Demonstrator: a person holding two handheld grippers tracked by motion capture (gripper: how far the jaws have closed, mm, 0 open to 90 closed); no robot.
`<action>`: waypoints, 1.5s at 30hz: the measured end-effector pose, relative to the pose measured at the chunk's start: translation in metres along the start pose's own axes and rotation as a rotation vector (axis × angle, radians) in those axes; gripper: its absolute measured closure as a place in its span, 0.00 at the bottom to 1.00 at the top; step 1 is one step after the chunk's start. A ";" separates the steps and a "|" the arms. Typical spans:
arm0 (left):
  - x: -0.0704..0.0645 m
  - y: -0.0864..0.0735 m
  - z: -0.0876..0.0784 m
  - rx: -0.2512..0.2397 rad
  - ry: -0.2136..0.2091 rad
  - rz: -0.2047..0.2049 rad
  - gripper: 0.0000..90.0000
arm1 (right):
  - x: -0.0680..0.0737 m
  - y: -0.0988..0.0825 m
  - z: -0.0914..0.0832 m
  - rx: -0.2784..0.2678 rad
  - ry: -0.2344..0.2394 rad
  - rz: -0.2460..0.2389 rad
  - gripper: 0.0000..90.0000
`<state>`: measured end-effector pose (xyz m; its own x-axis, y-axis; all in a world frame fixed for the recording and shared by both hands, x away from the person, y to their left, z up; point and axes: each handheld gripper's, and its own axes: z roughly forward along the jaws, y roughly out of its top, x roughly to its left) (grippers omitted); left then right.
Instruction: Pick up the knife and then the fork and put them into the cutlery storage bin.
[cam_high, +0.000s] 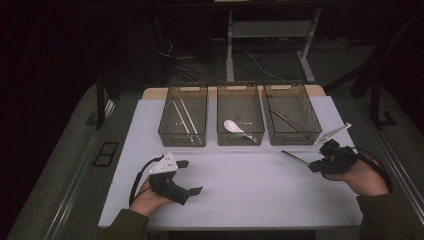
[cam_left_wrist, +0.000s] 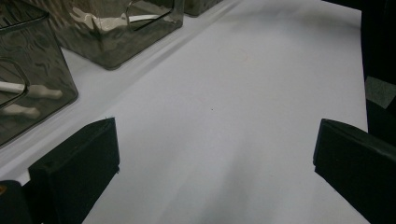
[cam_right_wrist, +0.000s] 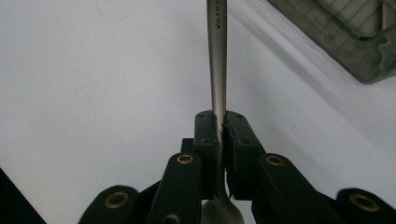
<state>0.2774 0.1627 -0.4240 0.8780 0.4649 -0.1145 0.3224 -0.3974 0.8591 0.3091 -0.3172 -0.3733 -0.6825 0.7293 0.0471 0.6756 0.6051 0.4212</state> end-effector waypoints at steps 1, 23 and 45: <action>0.000 0.000 0.000 0.000 0.000 0.000 0.00 | -0.001 0.001 -0.001 -0.003 -0.002 -0.001 0.93; 0.000 0.000 0.000 0.001 0.003 -0.004 0.00 | -0.019 0.019 -0.029 -0.105 -0.036 0.044 0.93; 0.000 -0.001 -0.001 -0.006 0.001 -0.009 0.00 | -0.056 0.064 -0.034 -0.159 -0.102 0.134 0.93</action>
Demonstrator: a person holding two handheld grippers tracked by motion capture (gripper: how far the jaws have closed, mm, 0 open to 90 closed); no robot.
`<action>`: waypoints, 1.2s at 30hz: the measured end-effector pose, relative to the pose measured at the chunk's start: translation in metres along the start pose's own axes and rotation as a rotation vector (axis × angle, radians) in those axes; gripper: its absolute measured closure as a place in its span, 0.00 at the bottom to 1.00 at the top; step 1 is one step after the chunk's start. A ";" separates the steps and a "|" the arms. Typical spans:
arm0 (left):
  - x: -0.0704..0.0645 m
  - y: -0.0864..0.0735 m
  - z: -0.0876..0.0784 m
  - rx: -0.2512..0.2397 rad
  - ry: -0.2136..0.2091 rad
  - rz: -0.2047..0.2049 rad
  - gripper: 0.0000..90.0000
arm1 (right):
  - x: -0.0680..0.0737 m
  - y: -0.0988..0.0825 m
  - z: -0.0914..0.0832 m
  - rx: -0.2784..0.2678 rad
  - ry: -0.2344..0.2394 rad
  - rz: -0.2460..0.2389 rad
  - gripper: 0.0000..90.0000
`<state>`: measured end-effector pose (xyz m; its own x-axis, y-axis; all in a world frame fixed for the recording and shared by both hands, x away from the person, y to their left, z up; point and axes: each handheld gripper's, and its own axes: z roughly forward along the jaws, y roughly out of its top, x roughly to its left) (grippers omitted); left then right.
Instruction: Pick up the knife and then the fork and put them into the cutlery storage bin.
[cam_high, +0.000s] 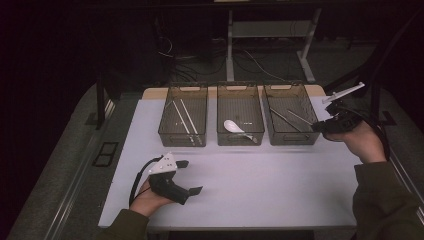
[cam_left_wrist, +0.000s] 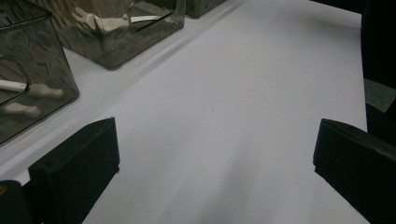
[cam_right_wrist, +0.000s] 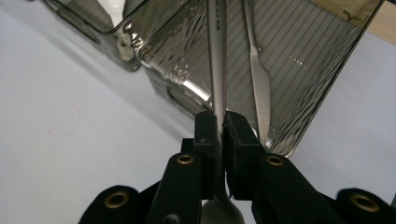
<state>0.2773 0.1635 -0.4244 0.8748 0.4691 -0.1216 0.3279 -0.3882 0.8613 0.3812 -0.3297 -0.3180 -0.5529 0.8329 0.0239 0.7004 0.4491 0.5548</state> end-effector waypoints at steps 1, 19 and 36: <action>0.000 0.000 0.000 -0.001 0.000 0.000 0.00 | -0.002 0.002 0.001 0.000 0.002 0.003 0.93; 0.001 0.000 -0.001 -0.014 -0.002 -0.012 0.00 | -0.031 0.035 0.037 0.012 0.005 0.070 0.93; 0.002 0.000 0.000 -0.015 -0.013 -0.010 0.00 | -0.040 0.052 0.086 0.074 0.003 0.109 0.93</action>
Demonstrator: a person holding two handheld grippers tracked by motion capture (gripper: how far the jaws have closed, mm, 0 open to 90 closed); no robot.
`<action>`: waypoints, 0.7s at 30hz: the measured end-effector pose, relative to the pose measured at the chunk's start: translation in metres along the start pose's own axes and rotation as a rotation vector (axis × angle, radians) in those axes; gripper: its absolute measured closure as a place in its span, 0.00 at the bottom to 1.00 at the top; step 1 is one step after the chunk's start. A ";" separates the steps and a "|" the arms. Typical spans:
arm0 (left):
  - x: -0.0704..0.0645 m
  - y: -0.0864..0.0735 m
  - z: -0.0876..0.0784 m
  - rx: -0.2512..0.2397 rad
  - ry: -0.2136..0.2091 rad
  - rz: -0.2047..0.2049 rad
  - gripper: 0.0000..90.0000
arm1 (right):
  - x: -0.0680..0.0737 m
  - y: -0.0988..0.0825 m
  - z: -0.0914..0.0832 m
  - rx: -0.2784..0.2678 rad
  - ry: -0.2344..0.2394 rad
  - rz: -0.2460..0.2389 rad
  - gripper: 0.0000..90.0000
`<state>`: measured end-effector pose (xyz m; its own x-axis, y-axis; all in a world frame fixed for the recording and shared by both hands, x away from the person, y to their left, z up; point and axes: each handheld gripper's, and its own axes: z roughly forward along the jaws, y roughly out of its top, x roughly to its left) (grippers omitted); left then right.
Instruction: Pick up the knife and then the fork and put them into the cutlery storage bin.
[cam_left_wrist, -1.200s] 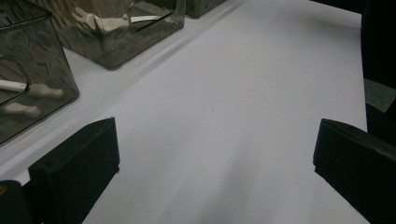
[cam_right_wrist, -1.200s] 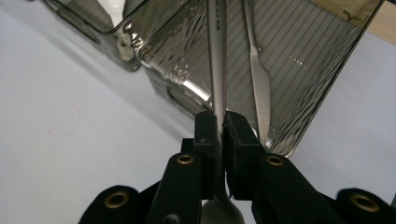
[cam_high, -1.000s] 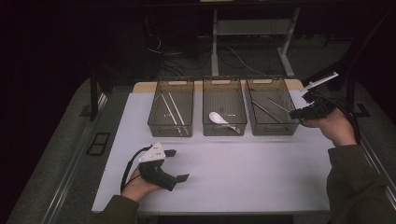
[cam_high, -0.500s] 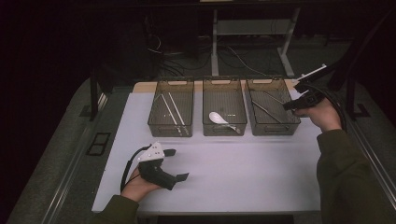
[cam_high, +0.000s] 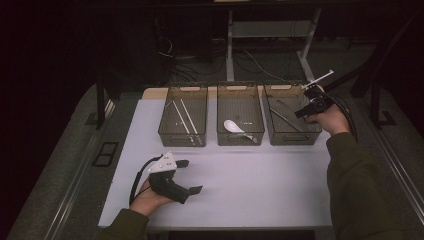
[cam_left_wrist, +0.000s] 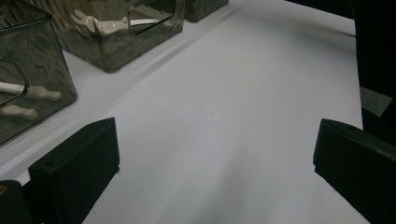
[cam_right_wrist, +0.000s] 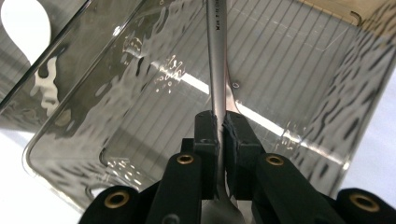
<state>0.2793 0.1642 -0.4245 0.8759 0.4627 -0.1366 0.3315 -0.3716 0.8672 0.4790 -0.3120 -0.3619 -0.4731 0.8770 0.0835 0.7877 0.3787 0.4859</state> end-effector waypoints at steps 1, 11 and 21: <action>0.000 0.000 0.000 -0.001 -0.001 -0.002 0.00 | 0.000 0.001 0.002 0.003 0.003 0.000 0.93; 0.000 0.000 -0.001 0.000 0.000 0.002 0.00 | 0.011 0.010 0.024 0.059 0.003 -0.015 0.93; -0.001 0.000 -0.001 0.001 -0.001 0.002 0.00 | 0.014 0.011 0.040 0.109 -0.004 -0.018 0.93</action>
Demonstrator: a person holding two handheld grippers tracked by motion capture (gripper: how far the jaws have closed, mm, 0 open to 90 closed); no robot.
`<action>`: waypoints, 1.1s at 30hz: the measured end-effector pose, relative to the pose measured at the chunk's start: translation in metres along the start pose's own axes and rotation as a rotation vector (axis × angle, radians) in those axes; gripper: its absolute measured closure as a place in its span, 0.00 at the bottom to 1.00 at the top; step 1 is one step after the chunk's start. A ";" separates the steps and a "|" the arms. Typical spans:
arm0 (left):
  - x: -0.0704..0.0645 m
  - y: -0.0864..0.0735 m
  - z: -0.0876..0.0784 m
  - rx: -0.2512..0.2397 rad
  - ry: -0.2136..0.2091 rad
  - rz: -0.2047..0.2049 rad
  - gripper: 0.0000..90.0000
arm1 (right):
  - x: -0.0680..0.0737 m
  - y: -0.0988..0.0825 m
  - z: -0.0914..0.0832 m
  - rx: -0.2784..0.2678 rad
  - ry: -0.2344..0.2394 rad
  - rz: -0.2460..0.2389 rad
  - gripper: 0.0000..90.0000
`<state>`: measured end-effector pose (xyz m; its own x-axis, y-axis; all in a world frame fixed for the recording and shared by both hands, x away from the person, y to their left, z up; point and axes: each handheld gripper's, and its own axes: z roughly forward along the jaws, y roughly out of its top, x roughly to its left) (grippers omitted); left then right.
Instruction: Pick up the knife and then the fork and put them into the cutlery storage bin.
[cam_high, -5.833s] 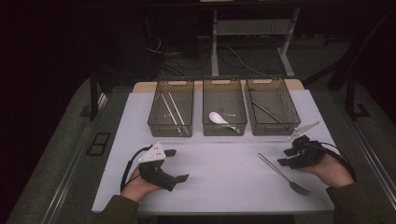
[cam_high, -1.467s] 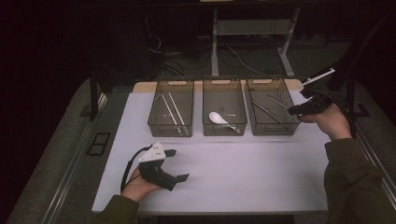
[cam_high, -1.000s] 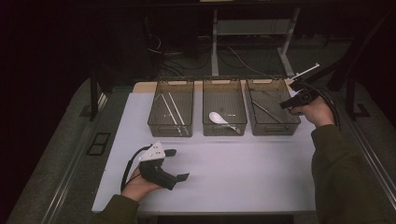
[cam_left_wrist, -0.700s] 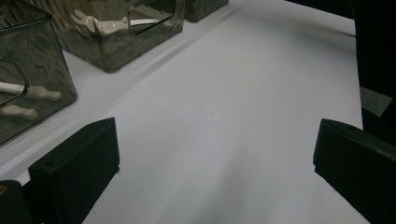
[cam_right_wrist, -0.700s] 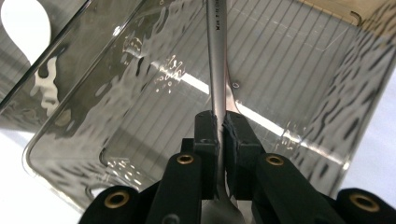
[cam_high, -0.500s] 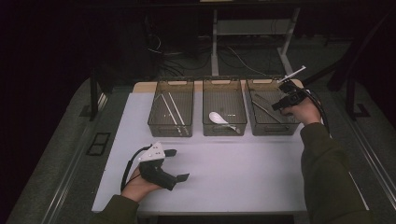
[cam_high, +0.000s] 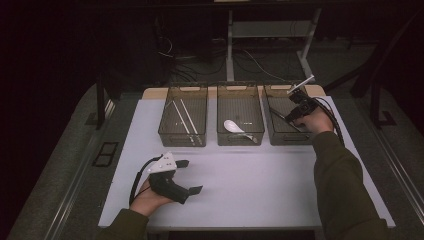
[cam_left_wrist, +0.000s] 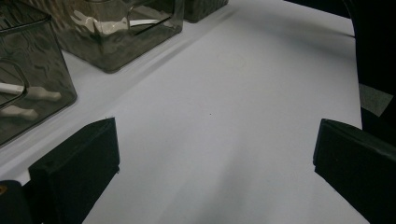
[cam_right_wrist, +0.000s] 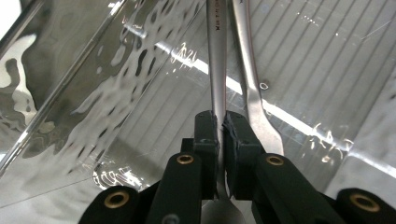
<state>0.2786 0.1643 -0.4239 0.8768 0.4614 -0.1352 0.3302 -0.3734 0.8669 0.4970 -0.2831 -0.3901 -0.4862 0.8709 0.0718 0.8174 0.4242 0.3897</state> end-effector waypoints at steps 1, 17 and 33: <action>0.000 0.000 0.000 0.000 0.000 -0.001 0.00 | 0.000 0.000 0.001 0.006 -0.001 -0.002 0.93; 0.000 0.000 0.000 0.000 0.001 0.000 0.00 | 0.002 0.001 0.008 0.026 -0.010 -0.004 0.90; -0.001 0.000 0.000 0.003 0.003 0.001 0.00 | -0.011 -0.007 -0.017 -0.165 0.102 0.096 0.47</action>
<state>0.2779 0.1638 -0.4241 0.8759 0.4639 -0.1329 0.3306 -0.3761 0.8656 0.4909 -0.2999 -0.3778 -0.4440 0.8723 0.2049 0.8038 0.2867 0.5212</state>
